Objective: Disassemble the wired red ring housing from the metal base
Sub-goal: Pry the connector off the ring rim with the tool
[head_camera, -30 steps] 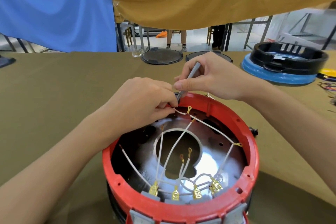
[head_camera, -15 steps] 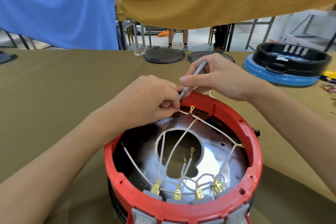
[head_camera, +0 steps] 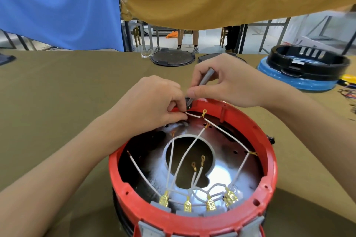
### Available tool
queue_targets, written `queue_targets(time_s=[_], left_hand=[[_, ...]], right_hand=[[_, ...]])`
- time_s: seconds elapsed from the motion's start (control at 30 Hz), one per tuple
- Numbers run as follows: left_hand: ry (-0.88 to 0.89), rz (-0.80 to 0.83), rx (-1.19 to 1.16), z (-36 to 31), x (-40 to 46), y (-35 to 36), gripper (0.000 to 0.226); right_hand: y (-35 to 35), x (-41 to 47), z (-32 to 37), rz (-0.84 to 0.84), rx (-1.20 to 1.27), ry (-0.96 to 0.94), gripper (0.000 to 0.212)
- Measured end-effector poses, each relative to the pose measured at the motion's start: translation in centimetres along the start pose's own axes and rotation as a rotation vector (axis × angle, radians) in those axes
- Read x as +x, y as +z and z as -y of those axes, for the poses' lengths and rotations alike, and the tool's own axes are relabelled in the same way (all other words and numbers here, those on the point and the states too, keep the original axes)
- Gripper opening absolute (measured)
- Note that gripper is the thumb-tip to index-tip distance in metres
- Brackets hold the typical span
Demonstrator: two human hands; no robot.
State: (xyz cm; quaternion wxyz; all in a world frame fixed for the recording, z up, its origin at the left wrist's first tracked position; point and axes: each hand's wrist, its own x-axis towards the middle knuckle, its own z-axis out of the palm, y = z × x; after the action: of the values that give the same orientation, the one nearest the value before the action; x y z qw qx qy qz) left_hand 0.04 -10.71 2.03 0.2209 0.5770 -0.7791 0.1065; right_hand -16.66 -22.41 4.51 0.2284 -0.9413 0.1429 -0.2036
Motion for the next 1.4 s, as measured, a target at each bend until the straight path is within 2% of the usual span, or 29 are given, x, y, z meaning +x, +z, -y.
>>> queue_targets(time_s=[0.2,0.4,0.57,0.87,1.1,1.17,1.3,1.4], left_hand=[[0.059,0.046,-0.01,-0.3,0.2,0.1,0.004],[0.082,0.036,0.009,-0.4,0.1,0.3,0.013],[0.091,0.018,-0.037,0.0,0.0,0.3,0.013],[0.089,-0.006,-0.085,0.5,-0.4,0.3,0.012],[0.003,-0.066,-0.327,0.9,-0.7,0.4,0.013],[0.005,-0.032,-0.341,1.0,-0.6,0.5,0.014],[-0.029,-0.014,-0.335,1.3,-0.4,0.9,0.019],[-0.062,0.003,-0.355,1.4,-0.4,0.9,0.022]], right_hand=[[0.1,0.1,-1.5,0.012,0.265,0.035,0.017],[0.1,0.1,-2.6,0.033,0.383,0.122,0.019],[0.0,0.5,-2.0,0.06,0.278,0.042,0.017],[-0.2,0.1,-2.3,0.023,0.319,0.085,0.022],[-0.3,-0.4,-1.4,-0.14,0.37,0.072,0.019],[-0.2,-0.9,-1.0,-0.185,0.372,0.081,0.018],[0.8,-2.6,-0.3,-0.203,0.194,0.08,0.02],[1.4,-4.2,0.4,-0.249,0.211,0.093,0.022]])
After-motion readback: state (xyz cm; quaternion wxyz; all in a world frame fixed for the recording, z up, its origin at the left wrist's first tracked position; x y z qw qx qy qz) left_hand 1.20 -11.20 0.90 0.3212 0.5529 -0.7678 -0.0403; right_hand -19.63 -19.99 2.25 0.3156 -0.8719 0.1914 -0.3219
